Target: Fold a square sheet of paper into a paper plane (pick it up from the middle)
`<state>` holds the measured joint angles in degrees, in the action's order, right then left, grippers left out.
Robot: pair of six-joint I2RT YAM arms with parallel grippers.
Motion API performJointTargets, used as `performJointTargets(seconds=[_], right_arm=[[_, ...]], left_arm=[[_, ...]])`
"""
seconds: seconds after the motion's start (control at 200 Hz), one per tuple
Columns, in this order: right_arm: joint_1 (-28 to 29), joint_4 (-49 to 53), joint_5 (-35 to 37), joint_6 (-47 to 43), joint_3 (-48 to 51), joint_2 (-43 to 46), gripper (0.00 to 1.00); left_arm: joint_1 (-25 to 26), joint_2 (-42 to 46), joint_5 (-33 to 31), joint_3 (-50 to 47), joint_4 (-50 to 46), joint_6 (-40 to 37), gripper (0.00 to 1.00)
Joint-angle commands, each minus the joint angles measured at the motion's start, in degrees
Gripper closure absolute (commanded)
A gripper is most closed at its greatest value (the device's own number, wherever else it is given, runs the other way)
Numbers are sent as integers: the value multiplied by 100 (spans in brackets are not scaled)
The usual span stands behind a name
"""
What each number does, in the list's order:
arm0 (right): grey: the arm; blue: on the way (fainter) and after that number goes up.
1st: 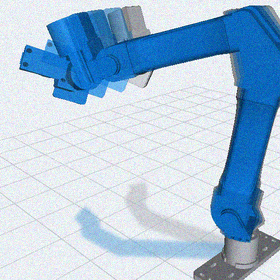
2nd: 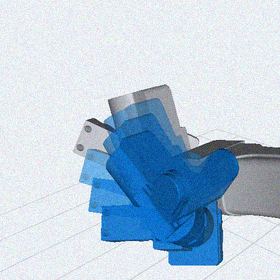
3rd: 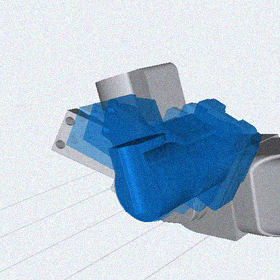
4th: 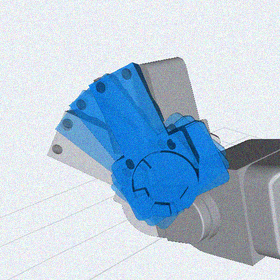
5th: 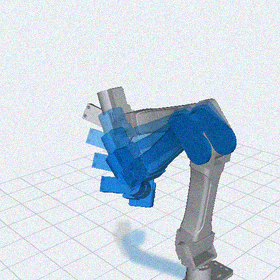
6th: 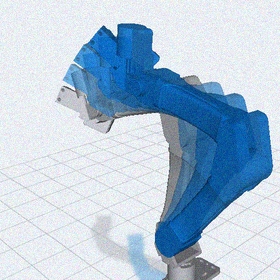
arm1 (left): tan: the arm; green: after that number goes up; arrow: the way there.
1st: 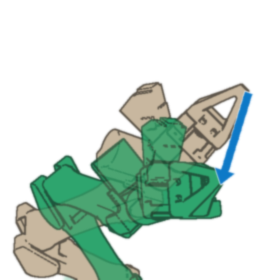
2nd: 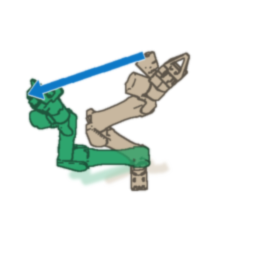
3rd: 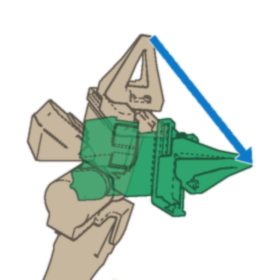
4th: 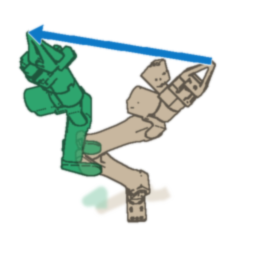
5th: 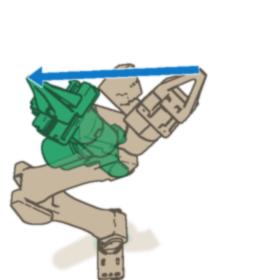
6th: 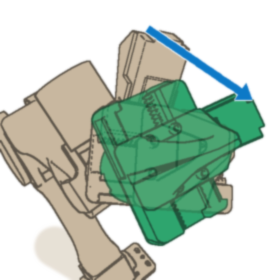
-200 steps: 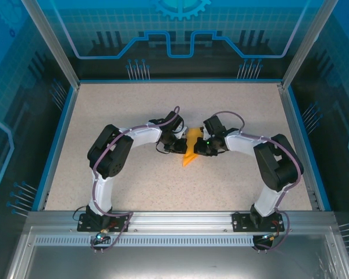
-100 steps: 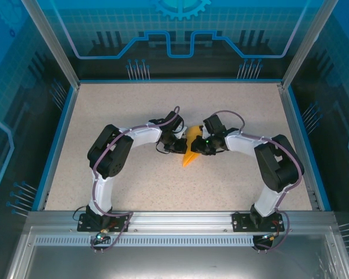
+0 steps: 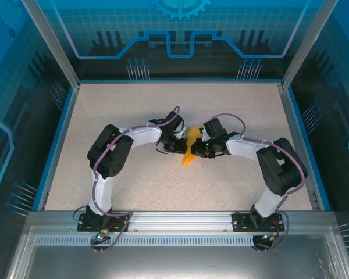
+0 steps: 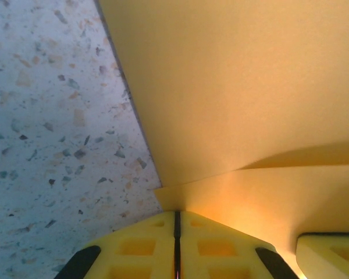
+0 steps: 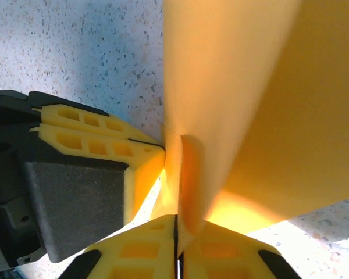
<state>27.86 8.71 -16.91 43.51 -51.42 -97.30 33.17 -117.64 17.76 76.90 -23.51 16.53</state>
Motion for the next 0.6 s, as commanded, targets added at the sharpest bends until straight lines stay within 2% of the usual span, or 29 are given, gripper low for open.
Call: performJointTargets(seconds=[0.0, 0.305, 0.595], right_arm=[[80, 263, 280, -160, -30, -82, 93], [45, 447, 405, -282, -121, -204, 98], [-8, 561, 338, -331, -175, -189, 98]], left_arm=[[169, -89, 190, 114, 43, 64, 90], [166, 405, 360, 163, 19, 212, 84], [344, 711, 404, -126, -58, 245, 87]])
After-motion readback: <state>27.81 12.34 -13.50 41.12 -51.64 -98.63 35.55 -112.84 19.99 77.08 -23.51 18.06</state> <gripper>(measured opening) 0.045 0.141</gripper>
